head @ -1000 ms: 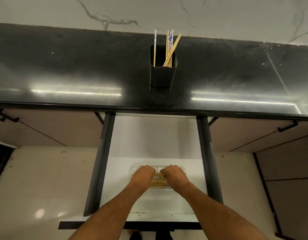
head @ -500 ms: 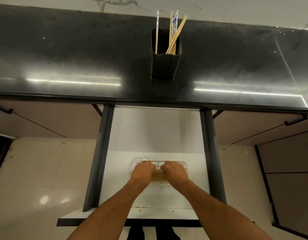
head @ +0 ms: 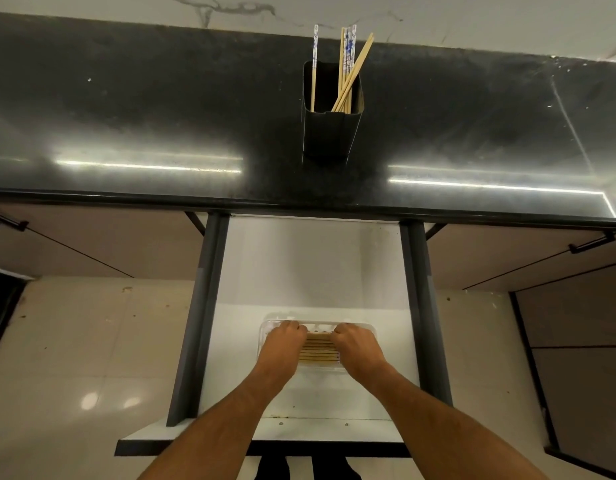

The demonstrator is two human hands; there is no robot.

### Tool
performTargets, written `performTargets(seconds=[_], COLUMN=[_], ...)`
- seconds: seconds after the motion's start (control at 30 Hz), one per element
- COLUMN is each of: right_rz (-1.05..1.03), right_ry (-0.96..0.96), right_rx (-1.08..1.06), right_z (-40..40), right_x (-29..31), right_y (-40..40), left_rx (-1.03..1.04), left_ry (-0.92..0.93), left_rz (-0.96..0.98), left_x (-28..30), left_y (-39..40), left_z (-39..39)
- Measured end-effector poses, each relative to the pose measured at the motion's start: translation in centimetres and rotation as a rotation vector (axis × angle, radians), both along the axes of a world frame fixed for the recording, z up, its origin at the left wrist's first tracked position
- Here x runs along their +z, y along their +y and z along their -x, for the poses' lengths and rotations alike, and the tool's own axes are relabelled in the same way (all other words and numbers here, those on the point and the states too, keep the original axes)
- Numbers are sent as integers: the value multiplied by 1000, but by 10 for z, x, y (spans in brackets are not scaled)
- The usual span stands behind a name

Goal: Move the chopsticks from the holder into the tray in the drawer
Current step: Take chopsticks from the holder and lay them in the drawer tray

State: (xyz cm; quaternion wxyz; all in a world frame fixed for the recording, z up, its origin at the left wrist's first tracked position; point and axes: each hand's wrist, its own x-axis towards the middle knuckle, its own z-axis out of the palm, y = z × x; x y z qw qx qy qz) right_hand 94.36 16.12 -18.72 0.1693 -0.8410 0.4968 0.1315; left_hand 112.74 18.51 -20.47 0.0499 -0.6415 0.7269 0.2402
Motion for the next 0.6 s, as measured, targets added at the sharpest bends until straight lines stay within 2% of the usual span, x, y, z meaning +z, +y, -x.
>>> performTargets(seconds=[0.6], right_rz=[16], right_ry=[72], right_rx=[133], right_z=[6], right_x=[-11], right_y=[4], left_rx=[2], left_ry=[-38], left_rz=[86], left_x=[-3], left_y=[10], left_z=[-2])
